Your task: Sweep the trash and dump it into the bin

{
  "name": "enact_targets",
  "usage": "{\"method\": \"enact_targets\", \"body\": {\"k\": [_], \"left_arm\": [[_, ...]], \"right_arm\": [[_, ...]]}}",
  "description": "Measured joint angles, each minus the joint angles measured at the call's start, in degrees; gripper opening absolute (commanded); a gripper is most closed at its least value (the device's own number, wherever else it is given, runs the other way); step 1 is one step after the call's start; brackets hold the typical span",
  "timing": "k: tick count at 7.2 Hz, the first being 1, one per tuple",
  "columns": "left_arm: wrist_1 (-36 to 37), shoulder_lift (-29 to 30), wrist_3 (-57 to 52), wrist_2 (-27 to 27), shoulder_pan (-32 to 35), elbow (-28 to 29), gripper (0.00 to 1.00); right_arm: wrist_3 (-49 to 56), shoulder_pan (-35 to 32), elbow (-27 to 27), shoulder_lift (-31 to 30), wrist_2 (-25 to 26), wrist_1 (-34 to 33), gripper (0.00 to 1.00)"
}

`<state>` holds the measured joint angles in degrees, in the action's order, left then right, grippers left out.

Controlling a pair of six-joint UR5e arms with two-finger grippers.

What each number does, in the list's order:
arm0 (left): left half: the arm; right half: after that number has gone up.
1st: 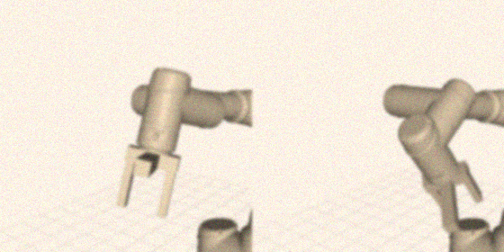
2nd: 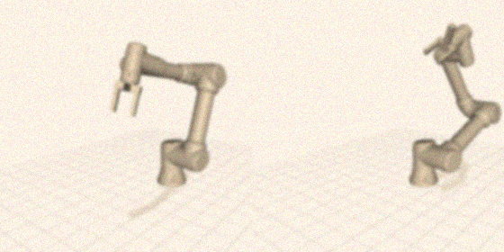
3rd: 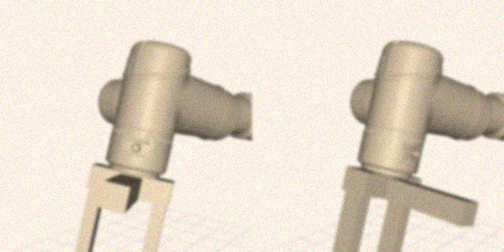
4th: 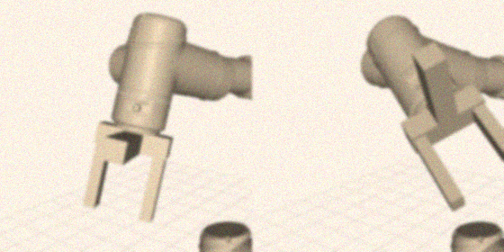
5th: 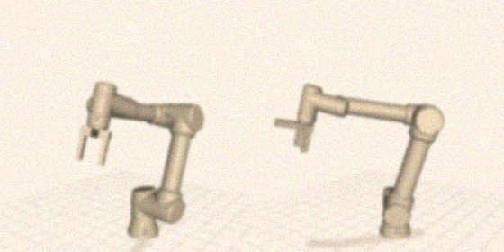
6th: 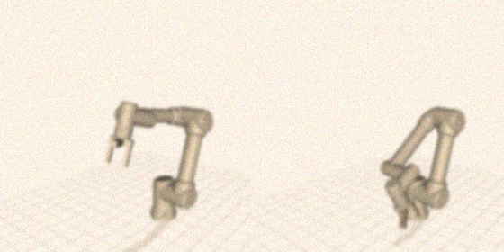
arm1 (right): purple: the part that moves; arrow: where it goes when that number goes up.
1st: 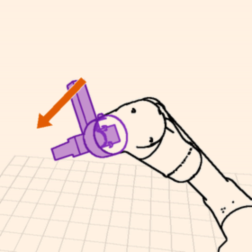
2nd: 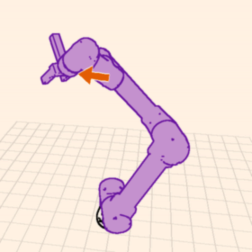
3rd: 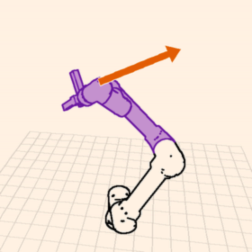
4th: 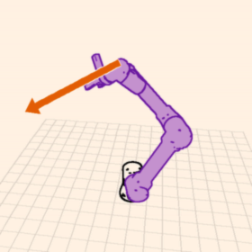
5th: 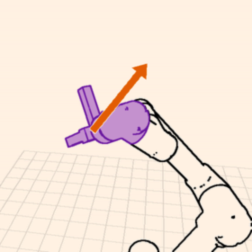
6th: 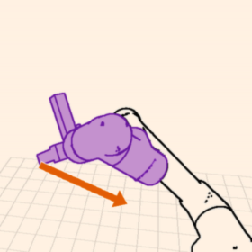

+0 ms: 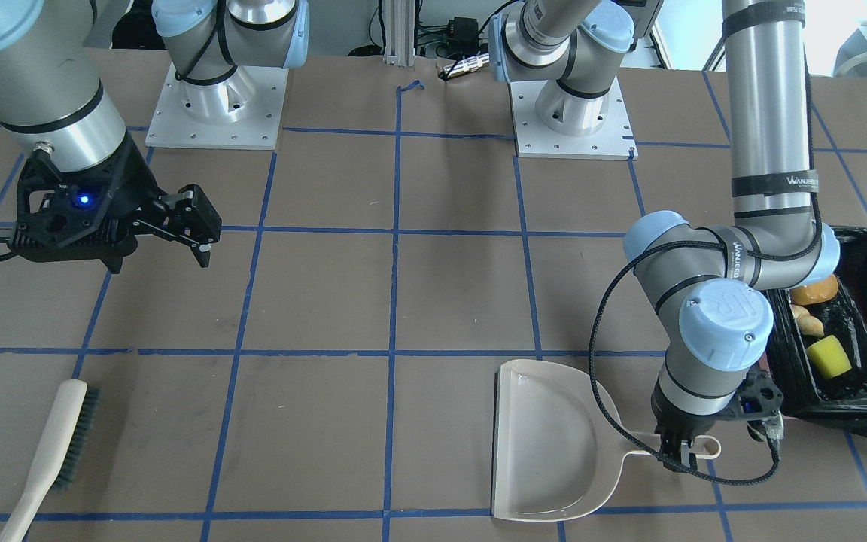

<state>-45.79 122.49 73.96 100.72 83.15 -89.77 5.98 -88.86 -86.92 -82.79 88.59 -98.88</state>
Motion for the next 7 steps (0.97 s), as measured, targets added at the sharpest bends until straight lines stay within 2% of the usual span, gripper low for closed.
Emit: {"method": "enact_targets", "body": {"k": [1,3,4,5,7], "left_arm": [[0.0,-0.1,0.3,0.1,0.0,-0.1,0.0],[0.0,-0.2,0.4,0.3,0.0,-0.2,0.27],[-0.1,-0.3,0.4,0.4,0.0,-0.3,0.48],[-0.3,-0.5,0.4,0.5,0.0,-0.4,0.58],[-0.5,-1.4,0.5,0.6,0.0,-0.5,0.6]], "right_arm": [[0.0,0.0,0.0,0.0,0.0,0.0,1.0],[0.0,0.0,0.0,-0.1,0.0,0.1,1.0],[0.0,0.0,0.0,-0.1,0.0,0.2,1.0],[0.0,0.0,0.0,-0.1,0.0,0.2,1.0],[-0.2,0.0,0.0,-0.1,0.0,0.2,1.0]]}}
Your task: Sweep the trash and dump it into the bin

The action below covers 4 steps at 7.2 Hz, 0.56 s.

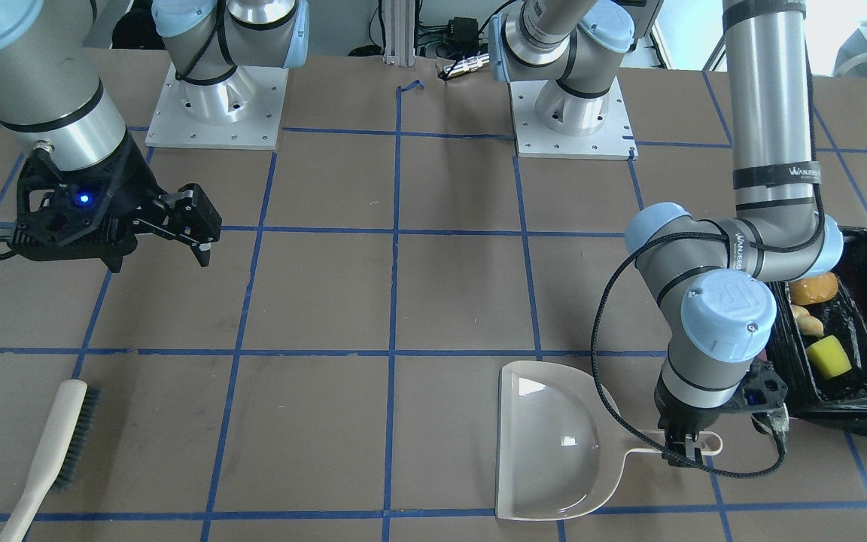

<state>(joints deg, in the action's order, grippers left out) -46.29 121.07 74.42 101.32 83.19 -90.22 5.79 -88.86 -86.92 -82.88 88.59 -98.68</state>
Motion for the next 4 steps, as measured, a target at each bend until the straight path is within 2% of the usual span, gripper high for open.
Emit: {"method": "enact_targets", "body": {"k": [2,3,4], "left_arm": [[-0.2,-1.6,-0.8,-0.2,0.3,0.1,0.64],[-0.2,-3.4,-4.0,-0.4,1.0,0.2,0.99],[-0.2,-5.4,-10.1,-1.3,1.8,0.3,1.0]], "right_arm": [[-0.3,0.0,0.1,-0.1,0.1,0.1,1.0],[-0.3,-0.1,0.1,-0.1,0.2,0.2,1.0],[-0.3,-0.1,0.1,-0.1,0.2,0.2,1.0]]}}
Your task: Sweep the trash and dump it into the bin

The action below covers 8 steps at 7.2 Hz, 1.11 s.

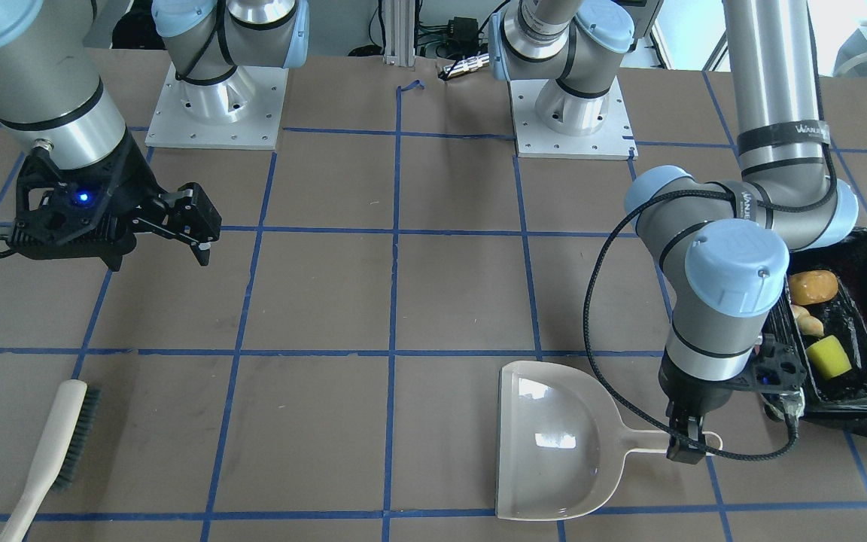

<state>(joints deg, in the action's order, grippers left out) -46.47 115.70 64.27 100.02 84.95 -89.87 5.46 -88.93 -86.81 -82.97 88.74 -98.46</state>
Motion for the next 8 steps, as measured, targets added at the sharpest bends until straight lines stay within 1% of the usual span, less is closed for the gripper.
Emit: {"method": "enact_targets", "body": {"k": [2,3,5,6,8], "left_arm": [[-1.0,-3.6,-14.7,-5.1,0.9,0.4,1.0],[-3.7,-5.4,-21.0,-6.9,1.3,0.5,1.0],[-10.8,-9.2,-38.5,-7.8,3.1,0.4,1.0],[-12.4,-10.5,-46.0,-7.6,4.5,0.1,1.0],[-17.0,-13.1,-53.5,-6.9,5.8,-0.2,1.0]], "right_arm": [[0.0,0.0,0.0,0.0,-0.1,0.0,1.0],[0.0,0.0,0.0,0.0,-0.1,0.1,1.0],[0.0,0.0,0.0,0.0,-0.1,0.1,1.0],[0.0,0.0,0.0,0.0,-0.1,0.1,1.0],[0.0,0.0,-0.1,0.1,-0.1,0.1,1.0]]}}
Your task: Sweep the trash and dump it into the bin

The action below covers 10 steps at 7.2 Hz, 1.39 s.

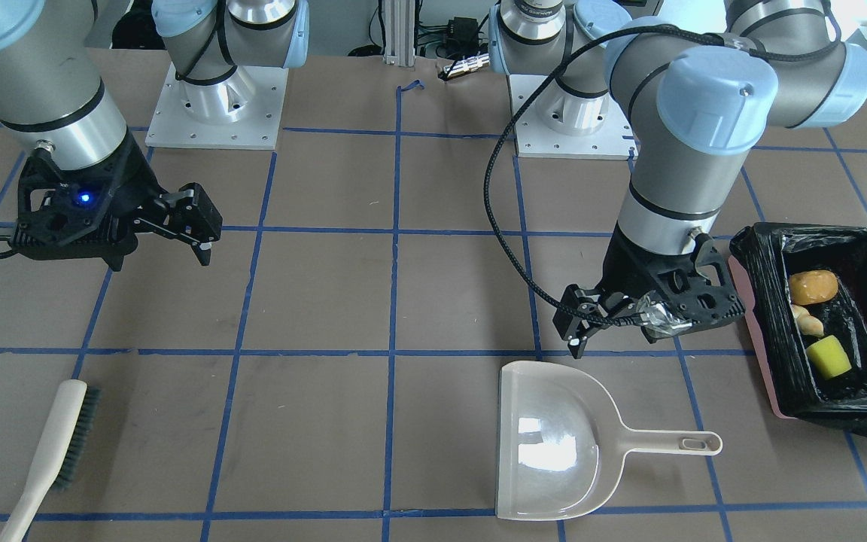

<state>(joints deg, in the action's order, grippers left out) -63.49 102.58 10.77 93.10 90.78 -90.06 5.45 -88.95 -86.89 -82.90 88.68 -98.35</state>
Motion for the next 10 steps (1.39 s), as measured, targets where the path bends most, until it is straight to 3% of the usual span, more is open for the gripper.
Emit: {"method": "enact_targets", "body": {"k": [5,10], "left_arm": [[-21.5,-9.8,-7.6,-2.3,-0.4,1.3,1.0],[-25.1,-12.8,-11.9,-4.4,-1.3,0.1,1.0]], "right_arm": [[0.0,0.0,0.0,0.0,0.0,0.0,1.0],[0.1,0.0,0.0,0.0,0.0,0.1,1.0]]}}
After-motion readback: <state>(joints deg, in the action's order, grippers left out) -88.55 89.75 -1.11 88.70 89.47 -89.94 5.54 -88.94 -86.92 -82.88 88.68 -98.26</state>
